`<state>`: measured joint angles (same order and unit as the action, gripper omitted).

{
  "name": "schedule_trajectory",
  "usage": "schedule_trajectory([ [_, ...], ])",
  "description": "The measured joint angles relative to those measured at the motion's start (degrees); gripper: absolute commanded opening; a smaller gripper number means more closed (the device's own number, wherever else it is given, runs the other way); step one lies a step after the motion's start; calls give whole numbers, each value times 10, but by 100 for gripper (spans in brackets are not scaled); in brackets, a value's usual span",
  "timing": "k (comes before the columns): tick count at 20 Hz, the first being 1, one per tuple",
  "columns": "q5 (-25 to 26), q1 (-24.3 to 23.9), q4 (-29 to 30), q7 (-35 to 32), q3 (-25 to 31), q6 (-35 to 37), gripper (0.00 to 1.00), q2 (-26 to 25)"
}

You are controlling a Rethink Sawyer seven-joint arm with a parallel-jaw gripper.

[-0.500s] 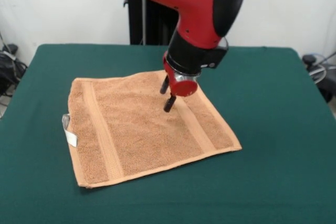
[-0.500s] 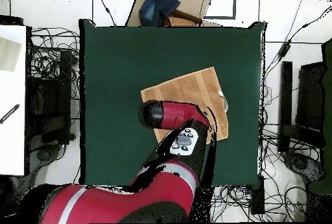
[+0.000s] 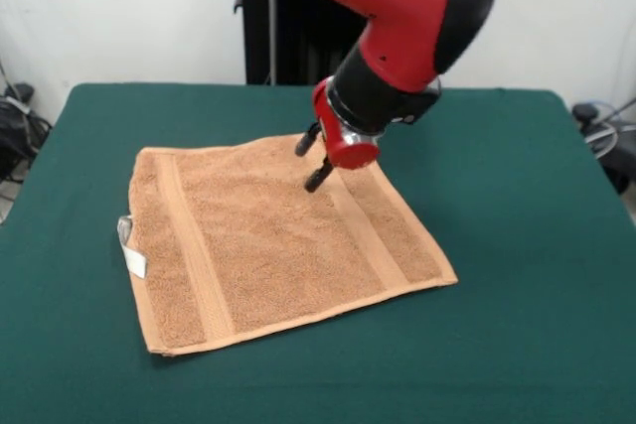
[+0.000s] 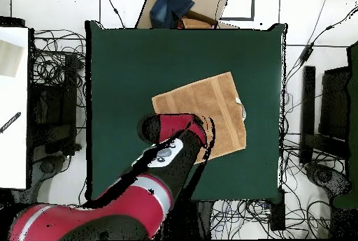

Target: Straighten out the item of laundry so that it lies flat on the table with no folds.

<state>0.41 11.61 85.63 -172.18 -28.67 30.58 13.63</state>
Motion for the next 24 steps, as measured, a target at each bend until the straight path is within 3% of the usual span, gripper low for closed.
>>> schedule_trajectory([
  [9,0,40,-23,0,-57,8,100,-21],
  [16,24,39,-48,0,-97,8,100,-23],
  [24,20,21,-50,0,-100,8,100,-10],
])
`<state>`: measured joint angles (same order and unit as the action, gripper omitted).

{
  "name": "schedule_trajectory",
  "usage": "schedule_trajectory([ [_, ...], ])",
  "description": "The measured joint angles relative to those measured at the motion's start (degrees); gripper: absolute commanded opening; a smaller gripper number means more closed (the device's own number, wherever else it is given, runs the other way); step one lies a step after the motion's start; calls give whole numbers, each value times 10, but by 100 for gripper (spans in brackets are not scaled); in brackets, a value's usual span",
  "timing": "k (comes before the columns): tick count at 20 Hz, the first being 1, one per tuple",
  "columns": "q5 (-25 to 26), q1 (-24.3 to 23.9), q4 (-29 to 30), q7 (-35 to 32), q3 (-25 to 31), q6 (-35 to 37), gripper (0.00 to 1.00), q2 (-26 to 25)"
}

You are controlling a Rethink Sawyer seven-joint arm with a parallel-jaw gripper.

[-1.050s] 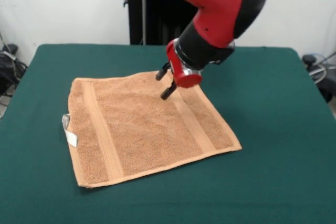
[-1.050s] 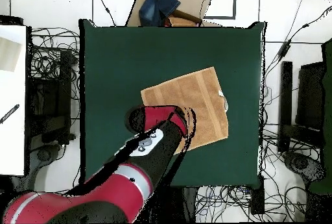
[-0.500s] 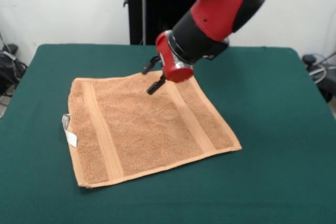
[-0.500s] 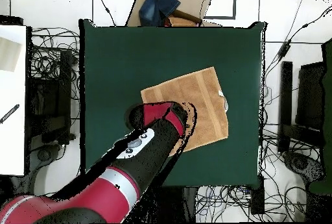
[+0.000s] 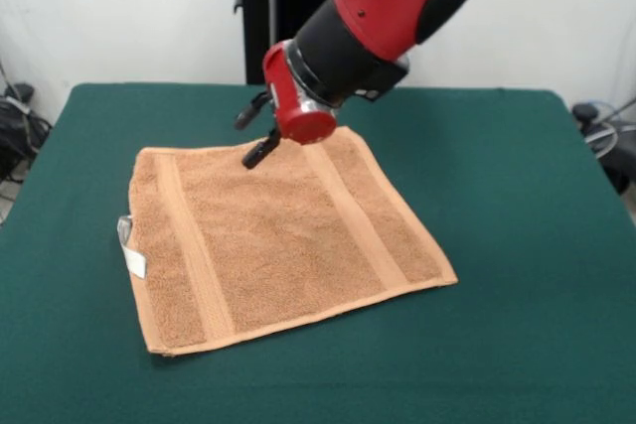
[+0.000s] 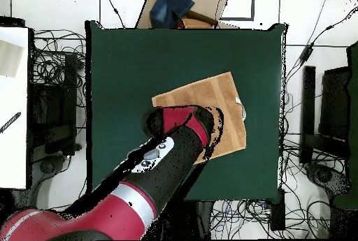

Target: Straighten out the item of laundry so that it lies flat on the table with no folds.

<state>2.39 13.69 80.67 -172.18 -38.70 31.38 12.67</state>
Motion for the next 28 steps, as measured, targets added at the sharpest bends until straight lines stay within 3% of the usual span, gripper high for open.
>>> schedule_trajectory([
  [7,-26,-29,6,0,14,0,100,14],
  [14,-88,-76,29,0,60,0,100,17],
  [28,-138,-68,54,0,105,0,100,-1],
])
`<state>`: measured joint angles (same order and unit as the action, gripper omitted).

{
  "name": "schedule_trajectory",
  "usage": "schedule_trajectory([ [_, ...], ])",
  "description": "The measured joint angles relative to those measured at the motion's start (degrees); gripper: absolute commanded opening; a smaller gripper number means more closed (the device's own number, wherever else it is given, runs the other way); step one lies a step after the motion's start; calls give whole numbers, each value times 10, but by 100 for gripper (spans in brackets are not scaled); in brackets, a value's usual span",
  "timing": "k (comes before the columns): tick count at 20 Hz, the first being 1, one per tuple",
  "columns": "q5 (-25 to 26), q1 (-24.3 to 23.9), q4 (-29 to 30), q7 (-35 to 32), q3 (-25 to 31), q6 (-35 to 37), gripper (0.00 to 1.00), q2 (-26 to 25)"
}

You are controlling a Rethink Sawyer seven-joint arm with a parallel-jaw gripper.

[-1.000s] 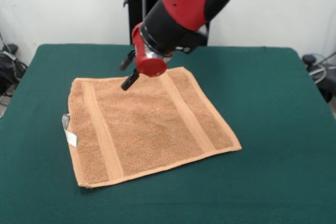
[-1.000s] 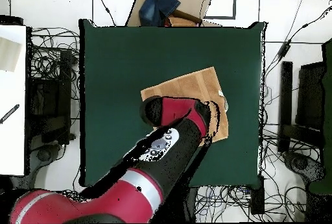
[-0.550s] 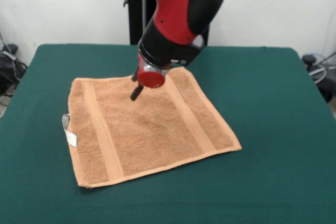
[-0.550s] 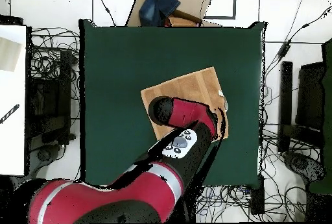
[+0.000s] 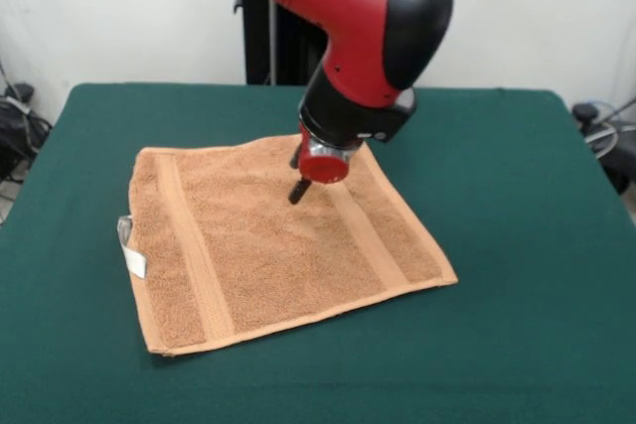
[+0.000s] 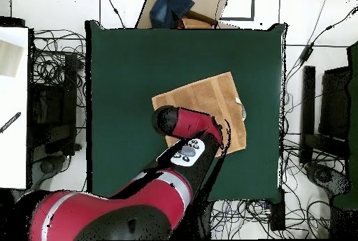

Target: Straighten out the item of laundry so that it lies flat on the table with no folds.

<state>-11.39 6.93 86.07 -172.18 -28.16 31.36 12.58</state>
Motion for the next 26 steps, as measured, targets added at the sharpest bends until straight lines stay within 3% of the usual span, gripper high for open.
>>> schedule_trajectory([
  [26,-12,10,19,0,0,0,100,22],
])
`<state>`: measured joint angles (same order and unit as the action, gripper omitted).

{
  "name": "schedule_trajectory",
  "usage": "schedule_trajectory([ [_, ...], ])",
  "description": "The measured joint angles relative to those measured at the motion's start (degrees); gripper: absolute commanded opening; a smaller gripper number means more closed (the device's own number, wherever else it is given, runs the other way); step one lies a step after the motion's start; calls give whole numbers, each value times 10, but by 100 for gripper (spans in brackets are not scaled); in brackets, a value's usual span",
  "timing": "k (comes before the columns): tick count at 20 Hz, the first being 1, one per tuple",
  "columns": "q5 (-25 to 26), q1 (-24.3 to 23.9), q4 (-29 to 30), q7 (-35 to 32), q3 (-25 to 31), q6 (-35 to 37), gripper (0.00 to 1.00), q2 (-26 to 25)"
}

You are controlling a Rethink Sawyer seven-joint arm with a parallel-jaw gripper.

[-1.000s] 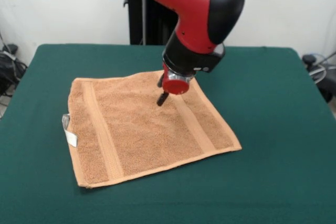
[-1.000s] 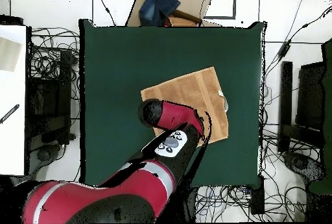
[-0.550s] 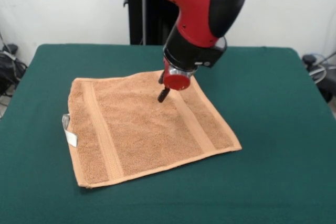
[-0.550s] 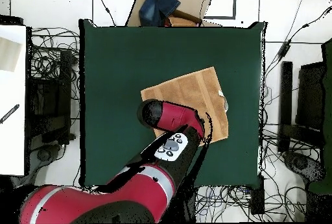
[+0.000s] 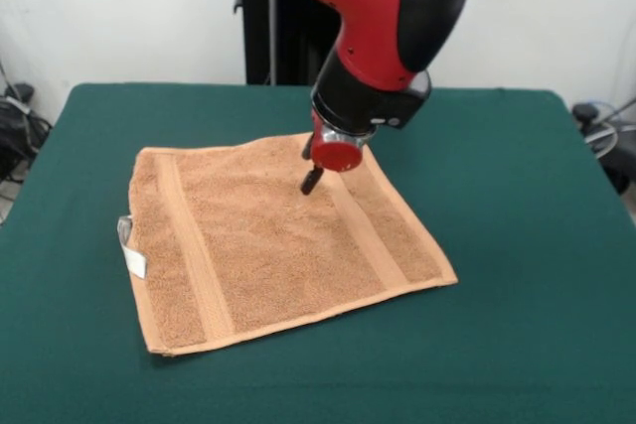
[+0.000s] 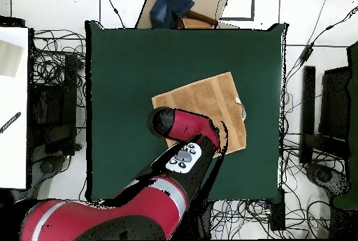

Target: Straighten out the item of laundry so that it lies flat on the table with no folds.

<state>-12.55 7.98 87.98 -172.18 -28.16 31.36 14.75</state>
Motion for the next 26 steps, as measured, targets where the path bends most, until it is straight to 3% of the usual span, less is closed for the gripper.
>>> schedule_trajectory([
  [26,-26,25,0,0,0,0,100,-47],
])
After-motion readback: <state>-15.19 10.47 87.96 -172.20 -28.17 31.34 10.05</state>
